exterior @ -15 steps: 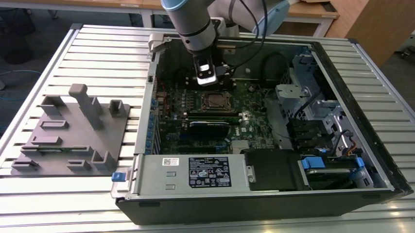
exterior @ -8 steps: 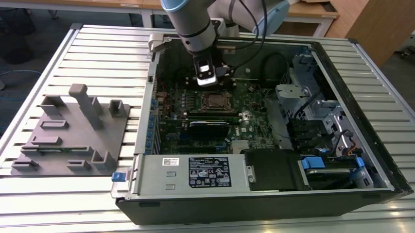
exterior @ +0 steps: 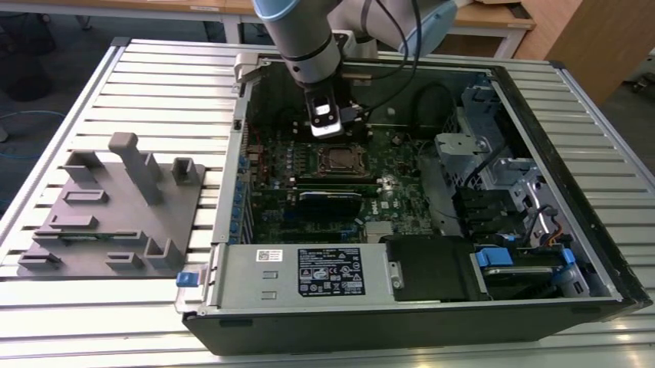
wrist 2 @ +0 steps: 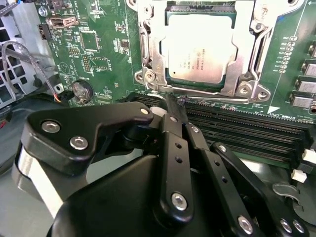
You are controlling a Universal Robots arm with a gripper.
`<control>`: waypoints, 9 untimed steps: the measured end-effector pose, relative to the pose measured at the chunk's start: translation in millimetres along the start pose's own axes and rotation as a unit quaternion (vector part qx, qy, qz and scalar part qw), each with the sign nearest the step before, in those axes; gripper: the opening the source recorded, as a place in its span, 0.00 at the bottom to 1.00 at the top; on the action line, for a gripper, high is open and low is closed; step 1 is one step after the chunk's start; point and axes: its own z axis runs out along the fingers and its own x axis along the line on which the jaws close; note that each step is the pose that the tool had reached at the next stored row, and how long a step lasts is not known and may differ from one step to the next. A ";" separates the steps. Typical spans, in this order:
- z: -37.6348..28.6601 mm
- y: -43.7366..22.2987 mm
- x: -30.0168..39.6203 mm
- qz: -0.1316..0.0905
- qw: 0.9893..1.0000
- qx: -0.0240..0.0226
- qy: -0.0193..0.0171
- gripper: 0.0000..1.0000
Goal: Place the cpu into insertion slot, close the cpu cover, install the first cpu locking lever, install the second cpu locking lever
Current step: 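Install the first cpu locking lever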
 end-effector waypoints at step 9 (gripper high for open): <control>2.3 -1.2 0.5 0.000 1.000 0.000 0.000 0.10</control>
